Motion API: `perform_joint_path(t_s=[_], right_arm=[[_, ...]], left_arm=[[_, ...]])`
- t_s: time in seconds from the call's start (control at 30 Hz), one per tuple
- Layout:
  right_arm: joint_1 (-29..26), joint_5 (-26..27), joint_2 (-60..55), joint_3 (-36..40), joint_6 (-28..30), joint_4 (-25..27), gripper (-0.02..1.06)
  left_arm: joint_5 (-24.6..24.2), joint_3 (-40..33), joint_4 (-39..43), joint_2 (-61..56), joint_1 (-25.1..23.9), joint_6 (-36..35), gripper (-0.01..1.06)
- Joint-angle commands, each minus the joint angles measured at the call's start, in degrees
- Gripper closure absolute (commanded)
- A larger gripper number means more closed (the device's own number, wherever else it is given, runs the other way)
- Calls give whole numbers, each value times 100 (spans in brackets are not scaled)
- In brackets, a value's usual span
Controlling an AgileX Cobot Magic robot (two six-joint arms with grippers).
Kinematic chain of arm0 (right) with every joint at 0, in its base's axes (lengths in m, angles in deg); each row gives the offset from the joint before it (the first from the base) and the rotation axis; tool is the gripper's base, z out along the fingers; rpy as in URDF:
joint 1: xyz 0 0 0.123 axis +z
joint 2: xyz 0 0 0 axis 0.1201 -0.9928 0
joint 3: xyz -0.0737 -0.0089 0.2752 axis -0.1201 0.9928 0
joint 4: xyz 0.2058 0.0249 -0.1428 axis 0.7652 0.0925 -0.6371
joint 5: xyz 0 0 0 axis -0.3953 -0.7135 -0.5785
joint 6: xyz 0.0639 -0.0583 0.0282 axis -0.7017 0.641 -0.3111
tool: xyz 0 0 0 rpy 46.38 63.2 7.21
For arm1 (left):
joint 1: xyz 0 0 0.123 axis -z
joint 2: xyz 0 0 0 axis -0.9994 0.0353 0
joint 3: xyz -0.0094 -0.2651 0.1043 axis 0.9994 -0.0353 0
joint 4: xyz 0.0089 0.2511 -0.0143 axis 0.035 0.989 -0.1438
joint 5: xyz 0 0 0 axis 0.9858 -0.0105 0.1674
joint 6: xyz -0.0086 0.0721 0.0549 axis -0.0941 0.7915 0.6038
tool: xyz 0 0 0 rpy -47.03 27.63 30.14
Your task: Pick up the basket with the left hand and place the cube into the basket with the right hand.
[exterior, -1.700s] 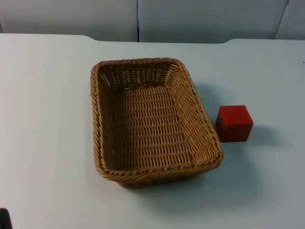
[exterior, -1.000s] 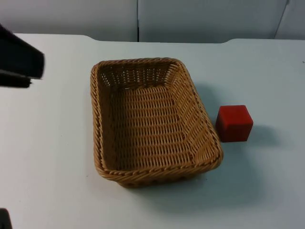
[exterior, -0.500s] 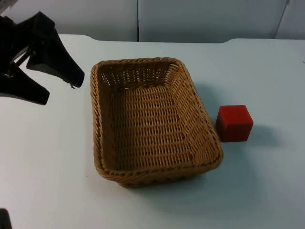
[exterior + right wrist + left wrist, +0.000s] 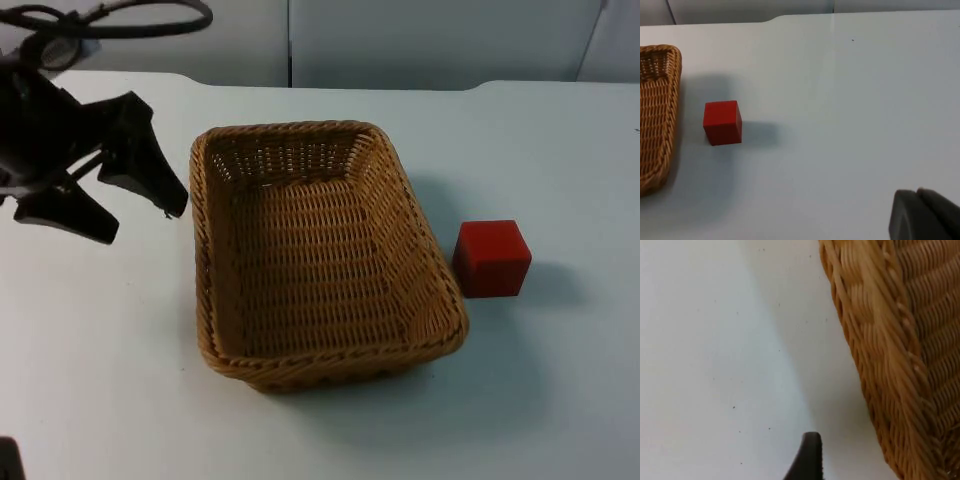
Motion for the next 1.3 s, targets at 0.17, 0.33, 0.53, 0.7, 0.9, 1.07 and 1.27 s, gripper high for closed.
perform_joint_path(t_s=[0.17, 0.33, 0.53, 0.7, 0.9, 1.07, 1.27], right_arm=[[9, 70, 24, 36, -5, 30, 102], [9, 70, 24, 36, -5, 30, 102], [9, 70, 24, 36, -5, 30, 102], [9, 70, 24, 36, -5, 30, 102], [9, 70, 24, 36, -5, 30, 102], [9, 70, 24, 36, -5, 30, 102], [9, 70, 24, 36, -5, 30, 102]], left_arm=[[274, 54, -290, 395, 433, 140, 29], [683, 60, -902, 578, 572, 492, 33], [962, 195, -1344, 937, 562, 802, 63], [936, 471, -1368, 1234, 562, 802, 105], [656, 867, -1346, 1222, 495, 577, 105], [275, 1104, -1202, 1209, 380, 94, 105], [236, 1104, -1131, 940, 292, -3, 105]])
